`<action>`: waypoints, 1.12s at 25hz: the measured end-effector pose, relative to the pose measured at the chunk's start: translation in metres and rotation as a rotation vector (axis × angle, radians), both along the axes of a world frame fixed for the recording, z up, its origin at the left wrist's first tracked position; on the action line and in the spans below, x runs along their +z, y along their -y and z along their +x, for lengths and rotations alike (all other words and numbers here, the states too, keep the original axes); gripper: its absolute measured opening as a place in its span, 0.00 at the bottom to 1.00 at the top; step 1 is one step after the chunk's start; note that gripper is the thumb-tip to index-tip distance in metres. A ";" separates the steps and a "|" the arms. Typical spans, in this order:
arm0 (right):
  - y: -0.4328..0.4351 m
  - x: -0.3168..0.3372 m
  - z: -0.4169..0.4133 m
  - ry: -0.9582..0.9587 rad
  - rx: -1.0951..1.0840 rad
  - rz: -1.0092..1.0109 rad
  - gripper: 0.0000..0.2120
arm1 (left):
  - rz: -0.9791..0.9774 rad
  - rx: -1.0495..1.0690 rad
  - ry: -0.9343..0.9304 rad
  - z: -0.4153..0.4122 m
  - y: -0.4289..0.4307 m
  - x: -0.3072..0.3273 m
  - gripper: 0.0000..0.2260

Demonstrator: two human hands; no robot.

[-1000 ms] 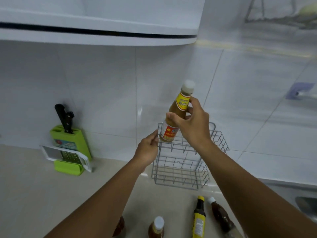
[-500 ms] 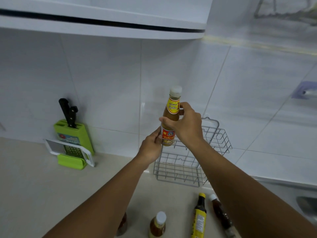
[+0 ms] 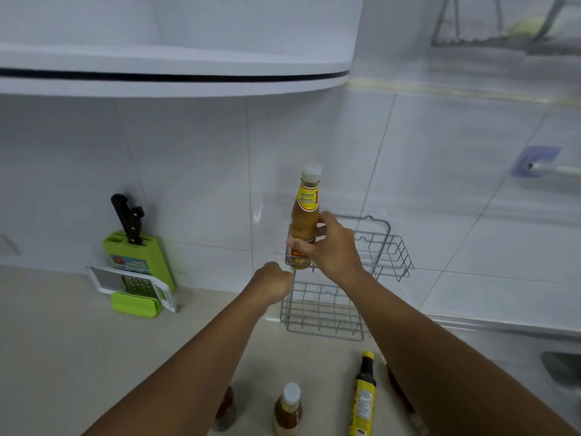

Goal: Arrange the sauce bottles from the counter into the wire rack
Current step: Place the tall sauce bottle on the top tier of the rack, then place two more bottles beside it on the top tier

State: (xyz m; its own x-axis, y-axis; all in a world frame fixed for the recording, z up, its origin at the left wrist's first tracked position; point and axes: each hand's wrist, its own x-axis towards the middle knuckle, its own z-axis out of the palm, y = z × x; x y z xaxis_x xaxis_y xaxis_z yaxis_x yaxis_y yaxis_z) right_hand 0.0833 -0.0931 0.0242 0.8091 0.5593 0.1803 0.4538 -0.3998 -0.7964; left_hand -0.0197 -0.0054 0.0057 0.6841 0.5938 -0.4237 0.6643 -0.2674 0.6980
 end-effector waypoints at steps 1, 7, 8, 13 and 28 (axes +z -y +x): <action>0.006 0.002 0.003 -0.027 0.014 -0.024 0.40 | 0.026 -0.046 -0.083 -0.001 0.005 0.000 0.20; 0.081 -0.004 0.010 0.099 -0.156 0.049 0.30 | 0.118 -0.354 -0.079 0.026 0.060 0.000 0.18; 0.098 -0.013 0.011 0.129 -0.181 0.103 0.23 | 0.117 -0.382 -0.058 0.034 0.074 -0.004 0.18; 0.182 -0.081 0.014 0.248 -0.340 0.046 0.06 | 0.095 -0.446 -0.161 0.067 0.139 -0.071 0.19; 0.275 -0.232 0.006 -0.156 -0.208 -0.843 0.24 | 0.070 -0.203 -0.259 0.040 0.200 -0.222 0.23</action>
